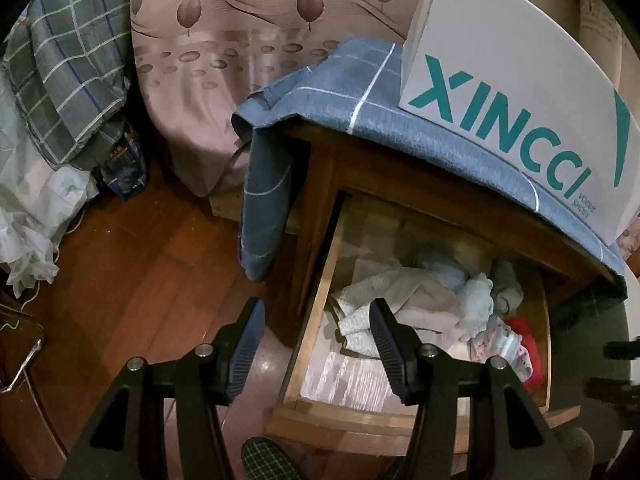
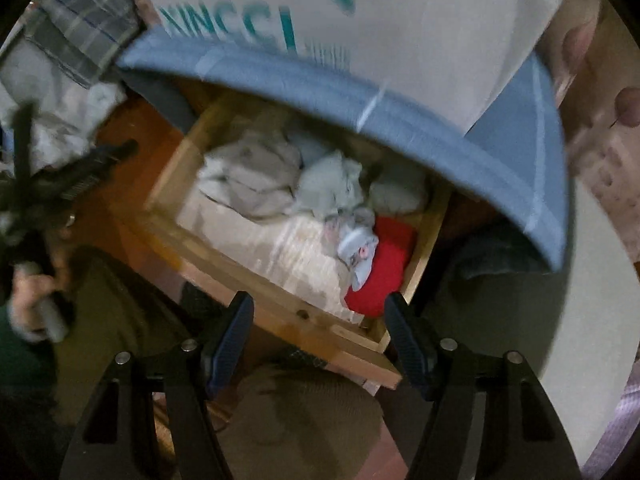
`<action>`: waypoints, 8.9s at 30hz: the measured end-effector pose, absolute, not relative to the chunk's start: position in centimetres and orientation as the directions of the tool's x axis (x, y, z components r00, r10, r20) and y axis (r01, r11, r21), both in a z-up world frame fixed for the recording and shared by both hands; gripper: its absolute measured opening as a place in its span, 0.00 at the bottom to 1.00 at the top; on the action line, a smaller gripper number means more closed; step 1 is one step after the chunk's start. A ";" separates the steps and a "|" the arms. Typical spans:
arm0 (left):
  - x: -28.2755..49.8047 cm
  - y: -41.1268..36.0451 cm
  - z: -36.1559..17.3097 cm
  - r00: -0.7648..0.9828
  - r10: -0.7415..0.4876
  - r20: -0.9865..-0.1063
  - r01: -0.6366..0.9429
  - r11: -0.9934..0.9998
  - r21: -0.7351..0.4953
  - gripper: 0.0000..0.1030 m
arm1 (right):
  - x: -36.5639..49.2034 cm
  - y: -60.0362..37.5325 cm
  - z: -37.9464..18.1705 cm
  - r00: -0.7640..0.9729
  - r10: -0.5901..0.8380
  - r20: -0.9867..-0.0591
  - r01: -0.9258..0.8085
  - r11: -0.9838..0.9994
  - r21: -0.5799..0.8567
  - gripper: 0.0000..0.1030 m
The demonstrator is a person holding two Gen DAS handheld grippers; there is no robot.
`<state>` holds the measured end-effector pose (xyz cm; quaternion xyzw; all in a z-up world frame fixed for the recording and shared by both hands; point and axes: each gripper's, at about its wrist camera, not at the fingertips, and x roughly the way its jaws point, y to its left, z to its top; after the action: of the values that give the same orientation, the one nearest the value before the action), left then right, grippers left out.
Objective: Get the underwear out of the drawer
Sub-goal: 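Return the right gripper to the drawer and grasp the pink-patterned grey sock, then lift the grey sock with the right gripper while the left gripper reaches into the drawer, then grasp the light grey cloth in the drawer with the left gripper and lift, then carry the light grey cloth into the white box and open the left gripper, then return the left gripper to the drawer while the right gripper lifts the grey sock toward the box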
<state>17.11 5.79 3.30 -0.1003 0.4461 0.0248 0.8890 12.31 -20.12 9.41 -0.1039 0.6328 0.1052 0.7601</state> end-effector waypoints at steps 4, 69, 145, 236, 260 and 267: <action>17.1 5.8 3.2 0.596 -0.049 -0.801 -0.130 0.979 -0.156 0.54 | 13.7 -19.5 5.2 0.161 -0.006 -0.987 -0.315 0.947 -0.057 0.58; 18.8 1.6 1.2 0.436 -0.299 -0.849 0.159 0.954 -0.254 0.59 | 11.3 -25.7 4.8 0.296 0.155 -0.943 0.030 0.985 0.171 0.25; 21.1 -6.6 -0.3 0.248 -0.235 -0.940 0.613 0.789 -0.036 0.21 | 13.5 -25.4 0.6 0.237 0.256 -0.937 0.097 0.954 0.285 0.25; 33.7 -5.9 22.9 0.615 -0.191 -0.765 0.261 0.965 -0.030 0.39 | 13.6 -25.6 0.5 0.220 0.272 -0.937 0.095 0.950 0.298 0.25; 26.7 -2.7 26.8 0.735 -0.205 -0.646 0.261 0.965 -0.009 0.55 | 13.6 -25.5 0.4 0.206 0.255 -0.945 0.092 0.956 0.278 0.26; 23.4 -0.5 25.3 0.742 -0.214 -0.635 0.250 0.968 -0.034 0.57 | 13.7 -25.5 0.4 0.202 0.247 -0.948 0.094 0.958 0.270 0.26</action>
<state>23.37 -0.53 25.27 0.0266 0.3370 -0.1244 0.9329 13.69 -25.46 0.38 0.1353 0.6296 0.0501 0.7634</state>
